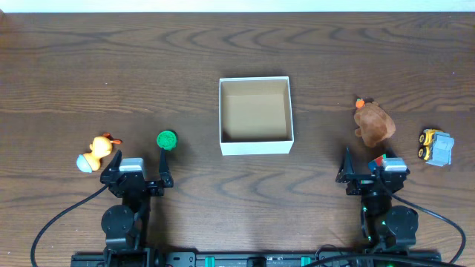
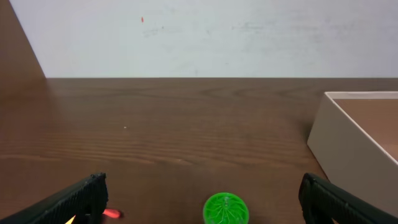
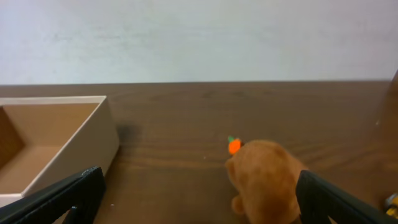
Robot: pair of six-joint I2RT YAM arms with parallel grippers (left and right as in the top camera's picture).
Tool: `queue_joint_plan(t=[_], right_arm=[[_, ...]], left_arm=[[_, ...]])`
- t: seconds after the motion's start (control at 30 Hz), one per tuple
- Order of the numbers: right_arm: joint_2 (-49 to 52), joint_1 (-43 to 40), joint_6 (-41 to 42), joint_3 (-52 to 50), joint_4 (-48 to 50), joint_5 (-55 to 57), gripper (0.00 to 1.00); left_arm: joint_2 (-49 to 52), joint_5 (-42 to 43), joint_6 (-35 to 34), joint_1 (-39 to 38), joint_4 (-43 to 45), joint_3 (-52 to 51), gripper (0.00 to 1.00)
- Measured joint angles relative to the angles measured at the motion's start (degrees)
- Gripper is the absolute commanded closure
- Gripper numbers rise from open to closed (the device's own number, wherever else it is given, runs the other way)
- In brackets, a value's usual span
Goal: Pack container
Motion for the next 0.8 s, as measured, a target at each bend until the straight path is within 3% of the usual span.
queue_joint_plan(t=[0.13,0.23,0.53,0.8], right_arm=[[3.06,0.0,3.04,1.64,-3.56,-0.39,0.01],[6.97,0.0,3.61,7.82,-10.84,-0.09,0.01],[27.36,-2.36,4.0,40.37,-33.31,4.46,0.01],[51.21,-13.4,2.4,63.49,-55.89,5.4,0.01]], left_arm=[[0.31,0.52,-5.46,0.0,-4.17,1.9,0.02],[2.25,1.6,-9.62,-0.02,-13.68,6.75,0.02],[17.92,2.47,-13.11,-0.02,-30.49,31.8,0.02],[30.18,2.64,-13.99,-0.02,-37.59,38.16,0.02]])
